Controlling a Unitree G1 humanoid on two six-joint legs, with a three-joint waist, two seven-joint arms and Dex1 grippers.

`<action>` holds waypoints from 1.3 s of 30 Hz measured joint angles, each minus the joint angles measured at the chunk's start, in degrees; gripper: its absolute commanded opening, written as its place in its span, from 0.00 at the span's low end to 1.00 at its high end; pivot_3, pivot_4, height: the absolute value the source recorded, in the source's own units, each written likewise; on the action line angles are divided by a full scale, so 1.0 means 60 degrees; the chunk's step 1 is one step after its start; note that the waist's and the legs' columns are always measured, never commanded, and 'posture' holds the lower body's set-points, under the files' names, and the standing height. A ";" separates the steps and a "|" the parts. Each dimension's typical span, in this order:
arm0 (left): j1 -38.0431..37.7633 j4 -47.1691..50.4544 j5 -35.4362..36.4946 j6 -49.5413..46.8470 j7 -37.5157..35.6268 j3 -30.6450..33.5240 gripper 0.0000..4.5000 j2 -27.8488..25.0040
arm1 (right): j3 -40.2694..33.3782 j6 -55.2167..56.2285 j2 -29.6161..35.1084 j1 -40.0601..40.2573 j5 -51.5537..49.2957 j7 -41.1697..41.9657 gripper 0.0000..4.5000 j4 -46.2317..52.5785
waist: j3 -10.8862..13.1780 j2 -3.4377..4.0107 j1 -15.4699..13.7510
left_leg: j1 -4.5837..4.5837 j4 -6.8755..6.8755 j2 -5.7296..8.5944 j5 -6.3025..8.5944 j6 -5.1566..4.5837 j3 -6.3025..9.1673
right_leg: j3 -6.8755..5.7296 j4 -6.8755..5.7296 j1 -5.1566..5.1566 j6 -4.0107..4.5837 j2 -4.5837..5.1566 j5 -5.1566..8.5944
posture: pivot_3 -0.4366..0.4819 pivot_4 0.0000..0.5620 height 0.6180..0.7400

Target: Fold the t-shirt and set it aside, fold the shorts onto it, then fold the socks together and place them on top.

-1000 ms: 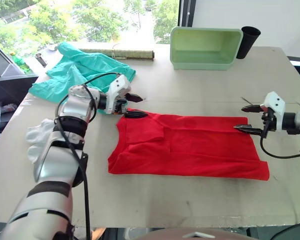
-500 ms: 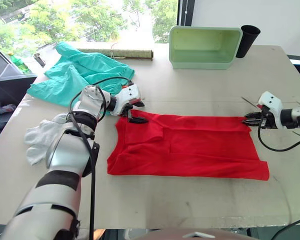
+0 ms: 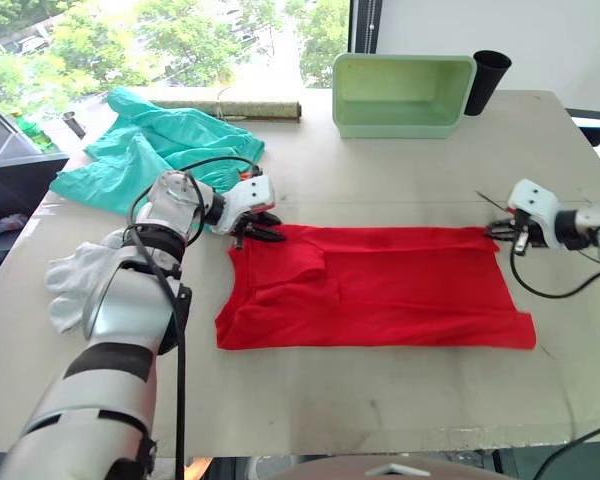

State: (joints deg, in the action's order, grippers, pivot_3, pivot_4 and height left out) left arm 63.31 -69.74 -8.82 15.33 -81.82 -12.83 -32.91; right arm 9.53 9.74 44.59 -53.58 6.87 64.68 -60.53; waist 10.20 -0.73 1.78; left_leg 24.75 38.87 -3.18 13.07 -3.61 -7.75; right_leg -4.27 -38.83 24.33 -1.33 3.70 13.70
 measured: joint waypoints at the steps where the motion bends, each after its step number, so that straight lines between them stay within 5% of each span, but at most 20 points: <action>1: -0.0273 0.0422 0.0119 -0.0037 -0.0293 0.0091 0.02 -0.0120 | 0.0134 0.0205 -0.0234 -0.0402 0.0253 -0.0412 0.00 -0.0393 | 0.0000 0.0000 0.0034 | 0.0000 0.0000 -0.0001 0.0000 0.0000 0.0000 | 0.0003 -0.0005 0.0002 0.0001 0.0000 0.0000 | 0.48 0.27 1.00; 7: -0.2031 0.3581 0.0903 -0.1290 -0.1270 0.0298 0.02 -0.0742 | 0.0497 0.0721 -0.1307 -0.1659 0.1179 -0.2187 0.00 -0.1686 | 0.0001 0.0002 0.0109 | 0.0018 -0.0020 -0.0007 -0.0001 0.0002 -0.0043 | 0.0057 -0.0017 0.0053 0.0002 -0.0004 0.0000 | 0.48 0.27 1.00; 12: -0.4531 0.8274 0.1646 -0.3853 -0.1340 0.0502 0.02 -0.1675 | 0.0965 0.0881 -0.2390 -0.2459 0.2015 -0.3681 0.00 -0.2413 | 0.0006 0.0011 0.0191 | 0.0014 -0.0046 -0.0012 -0.0002 0.0004 -0.0069 | 0.0083 -0.0020 0.0075 0.0003 -0.0005 0.0000 | 0.48 0.27 1.00; 21: -0.7601 1.5217 0.2916 -0.9360 0.1277 0.0762 0.02 -0.1659 | 0.2008 0.0872 -0.4614 -0.3802 0.3655 -0.6837 0.00 -0.3135 | 0.0005 0.0012 0.0113 | 0.0008 -0.0057 -0.0008 -0.0003 0.0005 -0.0062 | 0.0106 -0.0026 0.0074 0.0005 0.0000 0.0000 | 0.48 0.27 1.00; 29: -0.8813 1.8320 0.4162 -1.2040 0.2851 0.0181 0.02 -0.1760 | 0.2118 0.0948 -0.6565 -0.4598 0.4204 -0.8717 0.00 -0.3257 | 0.0004 0.0010 0.0132 | 0.0000 -0.0077 -0.0011 -0.0021 0.0038 -0.0030 | 0.0119 -0.0029 0.0071 0.0012 0.0001 0.0000 | 0.48 0.27 1.00; 33: -0.9197 1.8708 0.4605 -1.2361 0.3173 0.0094 0.27 -0.1865 | 0.2362 0.1301 -0.7023 -0.4606 0.4447 -0.8509 0.00 -0.3259 | 0.0003 0.0008 0.0089 | 0.0003 -0.0079 -0.0003 -0.0022 0.0041 -0.0009 | 0.0100 -0.0021 0.0061 0.0016 0.0005 0.0001 | 0.48 0.27 1.00; 37: -0.9260 1.8825 0.4924 -1.2421 0.3624 -0.0040 0.69 -0.1900 | 0.2362 0.1549 -0.7156 -0.4471 0.4444 -0.8049 0.32 -0.3264 | 0.0003 0.0007 0.0066 | 0.0006 -0.0076 0.0004 -0.0022 0.0042 0.0003 | 0.0087 -0.0018 0.0053 0.0016 0.0046 0.0000 | 0.48 0.27 1.00; 39: -0.9272 1.8681 0.4933 -1.2005 0.3863 0.0034 0.93 -0.1856 | 0.2191 0.1585 -0.7086 -0.4471 0.4378 -0.8141 0.56 -0.3263 | 0.0002 0.0007 0.0083 | 0.0003 -0.0076 0.0004 -0.0024 0.0044 0.0005 | 0.0083 -0.0020 0.0052 0.0016 0.0045 0.0000 | 0.48 0.27 1.00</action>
State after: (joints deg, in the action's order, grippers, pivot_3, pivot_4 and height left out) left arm 7.68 42.34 20.78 -56.70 -58.64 -12.63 -44.05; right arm 22.67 19.25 2.07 -80.41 33.14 15.83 -80.11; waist 10.21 -0.69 2.28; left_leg 24.77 38.41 -3.16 12.93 -3.35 -7.72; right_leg -3.77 -38.95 24.65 -1.24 3.97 13.70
